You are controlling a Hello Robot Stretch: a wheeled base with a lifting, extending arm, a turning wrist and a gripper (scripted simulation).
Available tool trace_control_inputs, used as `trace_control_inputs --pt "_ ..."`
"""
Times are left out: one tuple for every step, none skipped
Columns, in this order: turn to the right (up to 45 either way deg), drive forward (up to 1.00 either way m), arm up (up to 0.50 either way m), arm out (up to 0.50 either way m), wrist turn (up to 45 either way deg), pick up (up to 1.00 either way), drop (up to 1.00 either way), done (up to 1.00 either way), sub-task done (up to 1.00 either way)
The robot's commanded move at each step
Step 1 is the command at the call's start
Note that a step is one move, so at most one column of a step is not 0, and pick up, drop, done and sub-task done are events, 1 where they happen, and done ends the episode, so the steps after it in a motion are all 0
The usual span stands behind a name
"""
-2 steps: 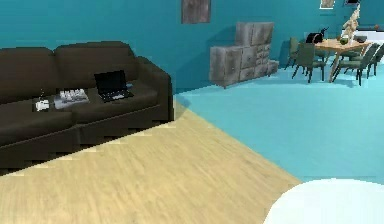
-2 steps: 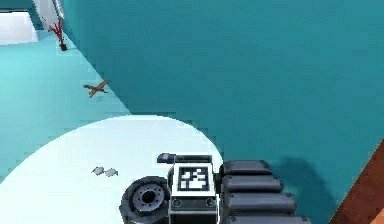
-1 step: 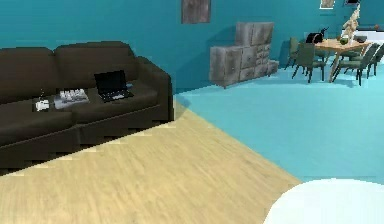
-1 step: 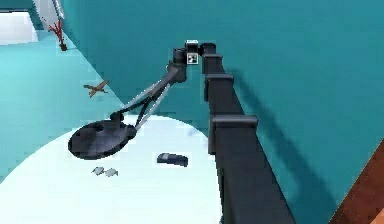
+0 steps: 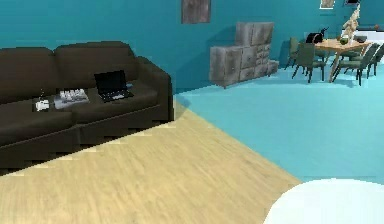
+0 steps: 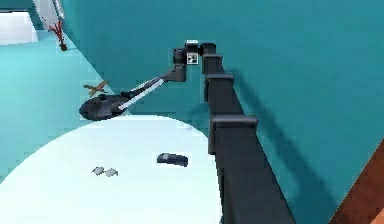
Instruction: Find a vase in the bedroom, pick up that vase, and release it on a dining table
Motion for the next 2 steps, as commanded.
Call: trace_control_inputs --pt "0.0 0.00 -0.08 0.00 0.0 0.00 0.00 0.00 0.00" --pt "0.0 0.00 -0.32 0.00 0.0 0.00 0.00 0.00 0.00"
